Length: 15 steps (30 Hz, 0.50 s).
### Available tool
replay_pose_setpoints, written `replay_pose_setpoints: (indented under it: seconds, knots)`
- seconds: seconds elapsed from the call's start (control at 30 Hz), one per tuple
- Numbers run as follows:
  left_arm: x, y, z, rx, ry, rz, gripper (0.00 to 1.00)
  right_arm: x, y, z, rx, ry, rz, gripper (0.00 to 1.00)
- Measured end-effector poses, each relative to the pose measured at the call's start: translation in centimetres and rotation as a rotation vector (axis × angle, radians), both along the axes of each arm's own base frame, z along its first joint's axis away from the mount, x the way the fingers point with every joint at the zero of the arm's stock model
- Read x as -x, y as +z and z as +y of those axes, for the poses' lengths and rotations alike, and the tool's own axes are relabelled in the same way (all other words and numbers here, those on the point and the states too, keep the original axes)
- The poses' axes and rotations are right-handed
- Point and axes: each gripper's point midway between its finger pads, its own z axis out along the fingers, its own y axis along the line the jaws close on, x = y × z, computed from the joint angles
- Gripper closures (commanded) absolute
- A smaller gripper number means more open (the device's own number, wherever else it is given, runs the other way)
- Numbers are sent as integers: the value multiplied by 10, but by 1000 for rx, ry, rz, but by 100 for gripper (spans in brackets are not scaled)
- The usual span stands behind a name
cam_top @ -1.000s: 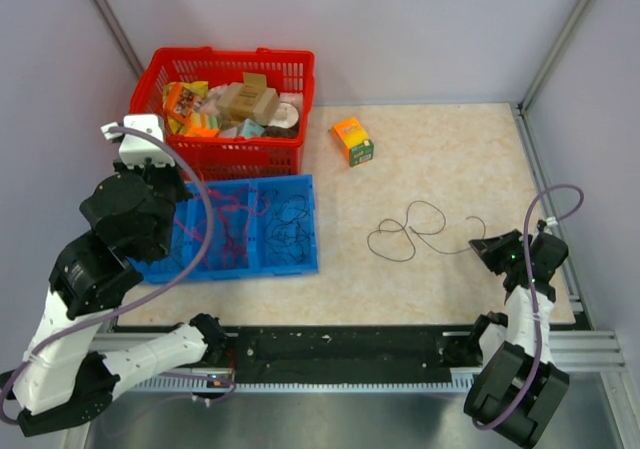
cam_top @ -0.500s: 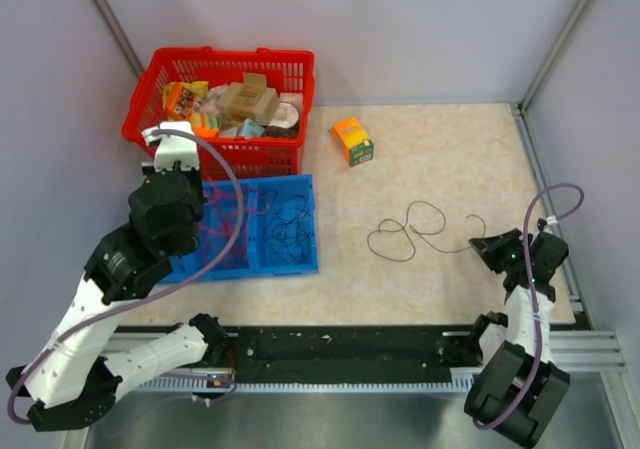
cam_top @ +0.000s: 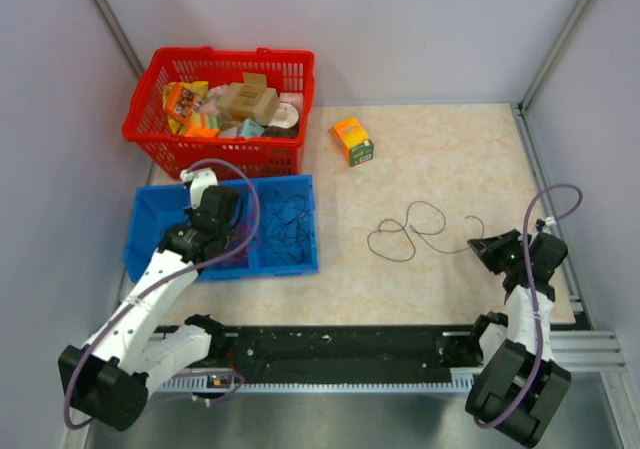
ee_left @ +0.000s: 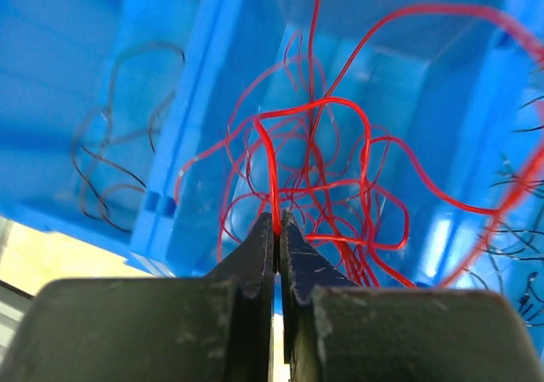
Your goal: Untangle the cables
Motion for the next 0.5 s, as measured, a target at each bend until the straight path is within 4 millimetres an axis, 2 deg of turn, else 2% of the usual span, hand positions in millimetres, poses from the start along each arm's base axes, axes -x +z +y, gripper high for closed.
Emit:
replay_pose_setpoints:
  seconds: [0.07, 0.13, 0.27, 0.4, 0.47, 0.5]
  knots:
    - [5, -29, 6, 60, 50, 56, 100, 0, 0, 0, 0, 0, 0, 100]
    - [6, -50, 9, 123, 91, 94, 100, 0, 0, 0, 0, 1, -1, 100]
    - [-4, -66, 8, 244, 139, 110, 100, 0, 0, 0, 0, 2, -2, 100]
    - [-10, -76, 1, 410, 140, 152, 61, 0, 0, 2, 0, 8, -3, 100]
    - [-11, -68, -6, 490, 107, 128, 48, -1, 0, 6, 1, 25, -4, 100]
    - [-12, -60, -9, 515, 82, 102, 45, -1, 0, 8, 1, 35, -3, 100]
